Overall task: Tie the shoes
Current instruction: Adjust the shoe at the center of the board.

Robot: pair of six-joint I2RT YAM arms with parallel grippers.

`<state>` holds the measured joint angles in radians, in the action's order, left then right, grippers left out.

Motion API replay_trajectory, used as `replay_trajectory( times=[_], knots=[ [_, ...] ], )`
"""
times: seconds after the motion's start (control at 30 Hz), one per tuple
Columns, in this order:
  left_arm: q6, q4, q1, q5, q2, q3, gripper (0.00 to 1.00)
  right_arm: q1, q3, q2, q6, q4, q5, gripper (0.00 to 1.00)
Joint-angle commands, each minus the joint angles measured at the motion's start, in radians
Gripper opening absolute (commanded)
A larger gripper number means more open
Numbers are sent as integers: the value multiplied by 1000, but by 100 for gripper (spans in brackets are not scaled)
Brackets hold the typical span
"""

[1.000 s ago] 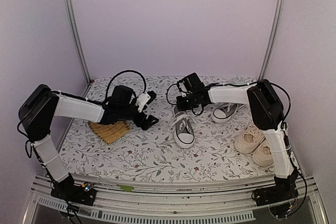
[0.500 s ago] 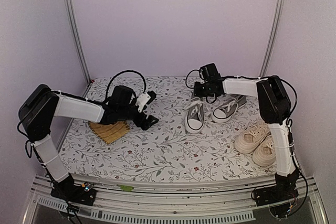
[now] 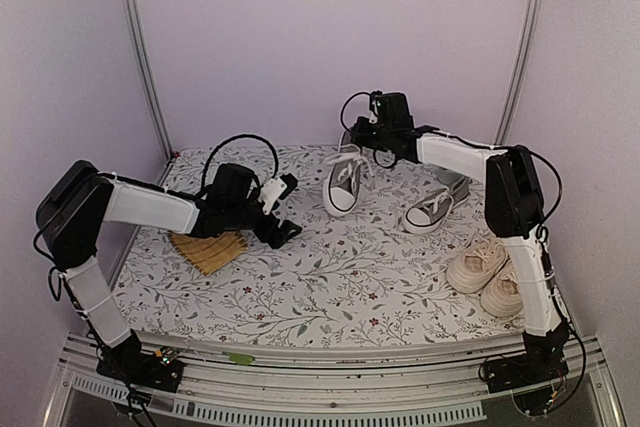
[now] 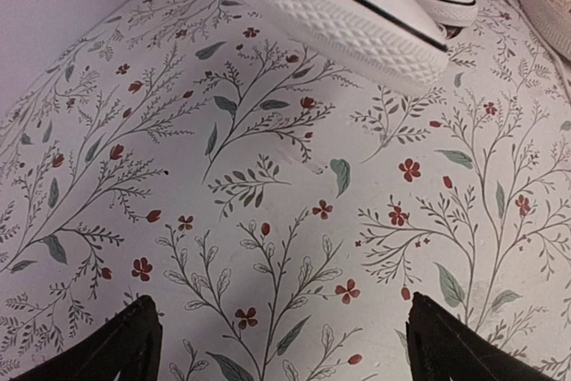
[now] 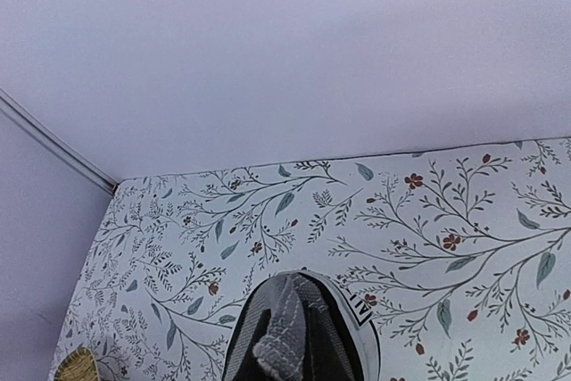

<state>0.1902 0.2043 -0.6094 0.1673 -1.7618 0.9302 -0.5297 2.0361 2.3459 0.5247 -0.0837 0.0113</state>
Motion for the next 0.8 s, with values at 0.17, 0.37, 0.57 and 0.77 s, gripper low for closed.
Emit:
replay_trajectory(
  times=[0.17,0.37,0.57,0.77],
  knots=[
    [14,-6,-3,-8,-15,2,96,-86,176,187,-225,-50,186,1],
    [21,-14,-3,-8,-19,25,96,-102,216,211,-375,-67,122,30],
    [41,-45,-3,-27,2,42,96,-79,142,60,-428,-184,224,70],
    [46,-83,-3,-70,30,55,96,80,-318,-326,-307,-186,328,77]
  ],
)
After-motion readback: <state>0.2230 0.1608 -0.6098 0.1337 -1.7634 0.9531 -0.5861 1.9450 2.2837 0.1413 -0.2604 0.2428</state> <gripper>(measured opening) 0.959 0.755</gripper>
